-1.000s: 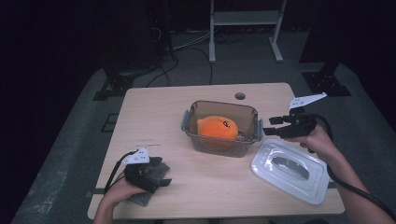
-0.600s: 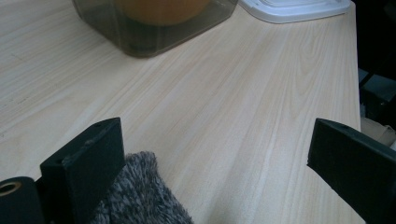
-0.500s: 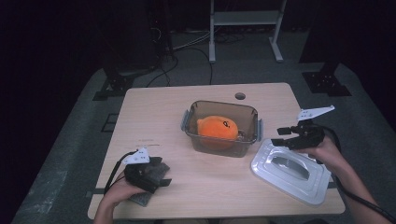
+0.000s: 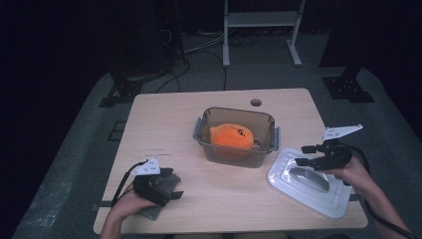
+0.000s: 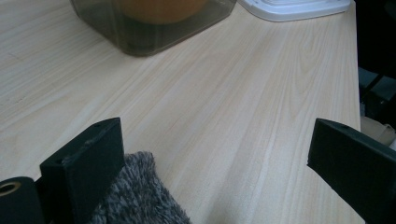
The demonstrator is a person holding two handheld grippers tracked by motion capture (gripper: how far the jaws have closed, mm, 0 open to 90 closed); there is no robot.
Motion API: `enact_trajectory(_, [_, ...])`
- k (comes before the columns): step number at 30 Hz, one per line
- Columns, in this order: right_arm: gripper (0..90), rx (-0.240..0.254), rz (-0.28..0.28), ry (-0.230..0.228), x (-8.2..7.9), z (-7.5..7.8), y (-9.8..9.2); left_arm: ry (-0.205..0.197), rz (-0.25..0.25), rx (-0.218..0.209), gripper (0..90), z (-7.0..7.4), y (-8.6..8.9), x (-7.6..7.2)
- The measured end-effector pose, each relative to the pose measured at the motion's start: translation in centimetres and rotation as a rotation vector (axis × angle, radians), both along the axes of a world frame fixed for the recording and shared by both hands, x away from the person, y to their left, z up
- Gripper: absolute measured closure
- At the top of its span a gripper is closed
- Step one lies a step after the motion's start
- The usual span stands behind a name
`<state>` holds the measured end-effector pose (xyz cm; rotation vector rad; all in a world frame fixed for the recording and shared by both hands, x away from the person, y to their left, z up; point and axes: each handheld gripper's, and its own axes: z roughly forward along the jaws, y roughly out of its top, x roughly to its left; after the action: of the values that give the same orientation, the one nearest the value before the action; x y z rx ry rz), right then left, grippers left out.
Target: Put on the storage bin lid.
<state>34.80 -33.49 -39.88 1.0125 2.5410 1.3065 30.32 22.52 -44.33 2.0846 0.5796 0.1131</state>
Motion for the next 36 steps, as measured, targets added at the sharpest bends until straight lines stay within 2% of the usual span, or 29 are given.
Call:
enact_trajectory(18, [33.0,-0.009,-0.002,0.012,-1.7,-2.4,-1.1,0.002,0.003,-0.004,3.0,0.1,0.0,0.0])
enact_trajectory(24, [33.0,-0.008,-0.011,0.009,-2.2,-3.1,-1.7,0.004,0.004,-0.004,2.9,0.1,0.1,0.0])
enact_trajectory(36, [35.6,-0.038,-0.019,-0.011,-3.0,-4.3,-2.2,0.007,0.007,-0.006,2.9,0.0,0.1,0.0])
